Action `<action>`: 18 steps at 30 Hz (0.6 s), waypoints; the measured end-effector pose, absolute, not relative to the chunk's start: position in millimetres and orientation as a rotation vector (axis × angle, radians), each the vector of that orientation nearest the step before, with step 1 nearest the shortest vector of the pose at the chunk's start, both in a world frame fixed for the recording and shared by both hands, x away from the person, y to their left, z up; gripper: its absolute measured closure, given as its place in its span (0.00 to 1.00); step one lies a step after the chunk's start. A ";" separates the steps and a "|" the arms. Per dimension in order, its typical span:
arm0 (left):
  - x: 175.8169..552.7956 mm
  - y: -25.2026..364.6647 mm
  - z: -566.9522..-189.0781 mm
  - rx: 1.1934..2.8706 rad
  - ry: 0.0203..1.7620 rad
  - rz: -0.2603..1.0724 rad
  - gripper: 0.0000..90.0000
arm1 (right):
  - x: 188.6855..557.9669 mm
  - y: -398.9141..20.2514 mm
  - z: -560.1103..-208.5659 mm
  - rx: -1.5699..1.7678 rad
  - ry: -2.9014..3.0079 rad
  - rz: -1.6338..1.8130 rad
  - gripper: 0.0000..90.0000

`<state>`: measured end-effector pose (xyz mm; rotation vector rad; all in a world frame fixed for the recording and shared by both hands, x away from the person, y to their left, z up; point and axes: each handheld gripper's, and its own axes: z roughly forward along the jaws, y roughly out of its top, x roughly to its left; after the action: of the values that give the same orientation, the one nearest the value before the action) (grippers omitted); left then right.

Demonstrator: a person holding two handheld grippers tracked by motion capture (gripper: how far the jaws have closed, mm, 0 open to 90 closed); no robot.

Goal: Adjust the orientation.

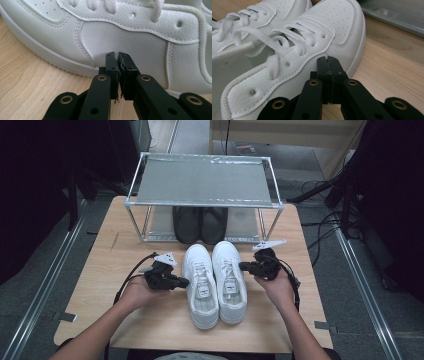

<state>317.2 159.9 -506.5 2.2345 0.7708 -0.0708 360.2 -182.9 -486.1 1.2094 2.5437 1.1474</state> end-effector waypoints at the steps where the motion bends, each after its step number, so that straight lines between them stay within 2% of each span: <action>1: 316.7 159.0 -506.7 2.233 0.769 -0.072 0.96 | 360.4 -183.2 -486.1 1.212 2.542 1.145 1.00; 7: 313.2 150.9 -506.8 2.241 0.732 -0.124 0.96 | 362.8 -187.7 -486.2 1.233 2.516 1.143 0.99; 11: 312.3 152.4 -504.0 2.246 0.707 -0.125 0.94 | 364.3 -191.6 -485.5 1.261 2.502 1.161 0.96; 18: 311.8 166.3 -492.1 2.188 0.691 -0.049 0.89 | 356.7 -198.4 -473.7 1.266 2.437 1.243 0.91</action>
<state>311.8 166.3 -492.1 2.1885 0.6912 -0.0490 356.7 -198.4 -473.7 1.2657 2.4367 1.2432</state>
